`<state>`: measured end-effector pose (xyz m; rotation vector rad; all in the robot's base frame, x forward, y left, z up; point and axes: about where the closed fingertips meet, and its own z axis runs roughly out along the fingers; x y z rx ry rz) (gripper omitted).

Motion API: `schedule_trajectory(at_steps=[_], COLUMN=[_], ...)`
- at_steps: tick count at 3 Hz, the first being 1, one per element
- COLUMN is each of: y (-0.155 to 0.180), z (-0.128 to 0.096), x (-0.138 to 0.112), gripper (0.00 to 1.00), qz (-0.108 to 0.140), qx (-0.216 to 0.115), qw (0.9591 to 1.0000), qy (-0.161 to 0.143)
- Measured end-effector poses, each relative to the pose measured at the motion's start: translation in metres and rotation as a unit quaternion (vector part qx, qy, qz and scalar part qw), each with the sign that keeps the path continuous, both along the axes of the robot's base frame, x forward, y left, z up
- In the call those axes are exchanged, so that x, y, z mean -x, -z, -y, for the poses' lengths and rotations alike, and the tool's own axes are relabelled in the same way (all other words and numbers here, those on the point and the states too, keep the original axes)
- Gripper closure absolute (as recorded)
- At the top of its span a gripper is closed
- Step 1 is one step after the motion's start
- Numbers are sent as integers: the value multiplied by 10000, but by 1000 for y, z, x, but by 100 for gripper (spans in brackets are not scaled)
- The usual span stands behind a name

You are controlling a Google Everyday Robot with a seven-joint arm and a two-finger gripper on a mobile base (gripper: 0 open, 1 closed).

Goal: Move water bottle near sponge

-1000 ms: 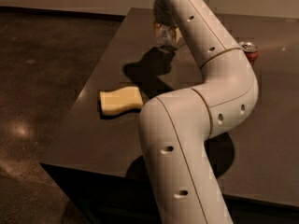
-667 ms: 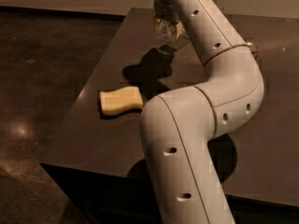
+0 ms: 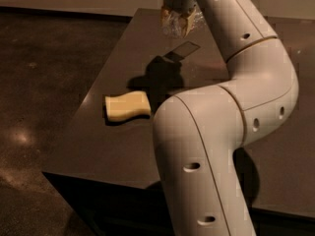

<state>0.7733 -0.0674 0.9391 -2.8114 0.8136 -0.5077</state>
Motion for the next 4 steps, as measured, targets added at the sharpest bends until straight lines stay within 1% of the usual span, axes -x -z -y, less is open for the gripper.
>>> schedule_trajectory(at_steps=[1,2,3,4], y=[-4,-1,6,19], z=[-2,-4,-5,-4], x=[20,42,68,101], gripper=[100,100,100,100], qz=[-196,-440,-635,-873], qx=[-113,-147,-167,-158], qw=[9996,9982,9961,9926], qy=[-155,-367,-590,-829])
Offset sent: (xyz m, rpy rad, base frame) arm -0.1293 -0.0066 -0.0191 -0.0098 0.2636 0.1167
